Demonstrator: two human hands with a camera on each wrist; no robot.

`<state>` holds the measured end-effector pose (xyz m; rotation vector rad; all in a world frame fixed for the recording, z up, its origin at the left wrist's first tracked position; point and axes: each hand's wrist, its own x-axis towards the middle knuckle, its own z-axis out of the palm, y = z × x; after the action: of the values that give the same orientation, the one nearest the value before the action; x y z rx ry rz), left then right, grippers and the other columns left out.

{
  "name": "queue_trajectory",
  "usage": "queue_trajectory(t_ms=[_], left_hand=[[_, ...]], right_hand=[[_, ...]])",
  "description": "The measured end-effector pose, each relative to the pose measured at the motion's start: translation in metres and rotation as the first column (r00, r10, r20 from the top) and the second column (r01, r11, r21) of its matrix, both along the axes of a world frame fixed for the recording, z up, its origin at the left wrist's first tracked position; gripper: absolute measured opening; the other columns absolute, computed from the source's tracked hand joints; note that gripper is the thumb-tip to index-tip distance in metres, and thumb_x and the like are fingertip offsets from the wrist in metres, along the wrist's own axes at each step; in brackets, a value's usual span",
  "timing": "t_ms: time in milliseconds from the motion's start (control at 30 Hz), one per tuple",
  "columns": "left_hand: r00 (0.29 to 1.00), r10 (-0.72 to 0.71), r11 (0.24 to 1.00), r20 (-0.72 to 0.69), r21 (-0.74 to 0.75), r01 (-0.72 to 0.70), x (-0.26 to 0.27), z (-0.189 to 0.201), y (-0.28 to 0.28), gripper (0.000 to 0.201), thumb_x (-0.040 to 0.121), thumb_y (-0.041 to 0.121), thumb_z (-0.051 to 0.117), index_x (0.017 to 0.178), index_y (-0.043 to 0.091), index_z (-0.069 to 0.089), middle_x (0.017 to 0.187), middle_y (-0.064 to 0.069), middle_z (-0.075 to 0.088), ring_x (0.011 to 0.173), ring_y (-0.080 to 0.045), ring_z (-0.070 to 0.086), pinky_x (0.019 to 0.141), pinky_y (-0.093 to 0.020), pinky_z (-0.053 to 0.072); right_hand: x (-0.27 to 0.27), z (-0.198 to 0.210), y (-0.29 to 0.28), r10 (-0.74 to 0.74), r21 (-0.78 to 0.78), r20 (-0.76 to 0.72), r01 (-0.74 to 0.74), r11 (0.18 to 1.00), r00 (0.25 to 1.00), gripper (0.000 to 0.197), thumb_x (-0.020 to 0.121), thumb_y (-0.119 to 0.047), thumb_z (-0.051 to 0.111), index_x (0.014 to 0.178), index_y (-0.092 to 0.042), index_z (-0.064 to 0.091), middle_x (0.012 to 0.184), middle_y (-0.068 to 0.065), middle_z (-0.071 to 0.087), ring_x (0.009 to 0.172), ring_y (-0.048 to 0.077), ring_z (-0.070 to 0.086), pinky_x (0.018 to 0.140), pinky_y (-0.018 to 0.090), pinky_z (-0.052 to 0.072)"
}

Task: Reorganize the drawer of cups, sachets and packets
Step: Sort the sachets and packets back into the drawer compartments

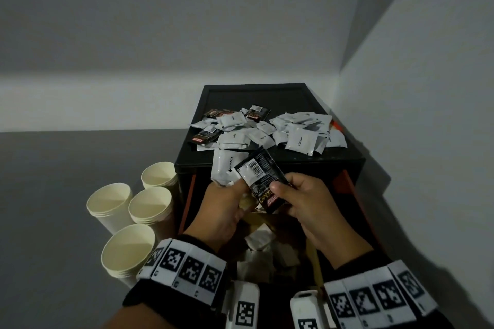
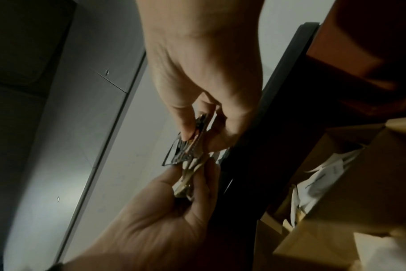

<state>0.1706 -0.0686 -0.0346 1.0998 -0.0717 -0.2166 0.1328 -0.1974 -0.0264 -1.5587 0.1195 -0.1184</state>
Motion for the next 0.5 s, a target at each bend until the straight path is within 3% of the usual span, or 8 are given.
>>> queue_trajectory(t_ms=[100, 200, 300, 400, 500], left_hand=[[0.996, 0.007, 0.999, -0.089, -0.041, -0.01, 0.004, -0.002, 0.003, 0.014, 0.093, 0.01, 0.053, 0.099, 0.001, 0.061, 0.066, -0.009, 0.067, 0.049, -0.014, 0.063, 0.042, -0.019, 0.047], [0.992, 0.069, 0.993, -0.107, -0.084, -0.078, 0.008, -0.005, 0.009, 0.015, 0.091, 0.011, 0.055, 0.103, 0.015, 0.064, 0.088, -0.006, 0.072, 0.073, -0.019, 0.07, 0.063, -0.03, 0.058], [0.988, 0.133, 0.982, -0.085, -0.125, -0.143, 0.009, -0.007, 0.01, 0.015, 0.093, 0.011, 0.054, 0.102, 0.019, 0.062, 0.084, -0.003, 0.071, 0.071, -0.017, 0.069, 0.062, -0.03, 0.056], [0.985, 0.169, 0.978, -0.035, -0.119, -0.172, 0.008, -0.008, 0.008, 0.01, 0.093, 0.012, 0.054, 0.092, 0.017, 0.063, 0.077, -0.008, 0.062, 0.069, -0.022, 0.056, 0.066, -0.031, 0.046], [0.991, 0.132, 0.984, 0.031, -0.122, -0.128, 0.006, -0.01, 0.007, 0.022, 0.092, 0.011, 0.054, 0.113, 0.006, 0.06, 0.077, -0.003, 0.068, 0.069, -0.018, 0.065, 0.058, -0.026, 0.053]], right_hand=[[0.001, 0.004, -0.009, -0.081, 0.128, 0.038, 0.076, 0.989, 0.996, 0.012, 0.088, -0.01, 0.058, 0.083, -0.012, 0.068, 0.079, 0.008, 0.072, 0.075, 0.021, 0.068, 0.073, 0.038, 0.054], [0.002, 0.006, -0.023, -0.129, 0.258, 0.078, 0.105, 0.96, 0.989, 0.01, 0.088, -0.01, 0.056, 0.084, -0.012, 0.065, 0.075, 0.0, 0.072, 0.069, 0.011, 0.068, 0.064, 0.026, 0.053], [0.002, 0.004, -0.023, -0.073, 0.194, 0.067, 0.059, 0.979, 0.995, 0.015, 0.089, -0.008, 0.054, 0.081, -0.014, 0.066, 0.074, 0.001, 0.071, 0.067, 0.011, 0.067, 0.064, 0.027, 0.051], [0.003, 0.002, -0.018, -0.05, 0.173, 0.066, 0.038, 0.984, 0.997, 0.019, 0.09, -0.007, 0.054, 0.079, -0.015, 0.067, 0.078, 0.005, 0.07, 0.073, 0.016, 0.066, 0.069, 0.029, 0.052], [0.004, 0.002, -0.014, -0.025, 0.275, 0.07, 0.005, 0.962, 0.997, 0.014, 0.091, -0.008, 0.051, 0.088, -0.013, 0.065, 0.079, 0.001, 0.07, 0.072, 0.011, 0.066, 0.063, 0.023, 0.052]])
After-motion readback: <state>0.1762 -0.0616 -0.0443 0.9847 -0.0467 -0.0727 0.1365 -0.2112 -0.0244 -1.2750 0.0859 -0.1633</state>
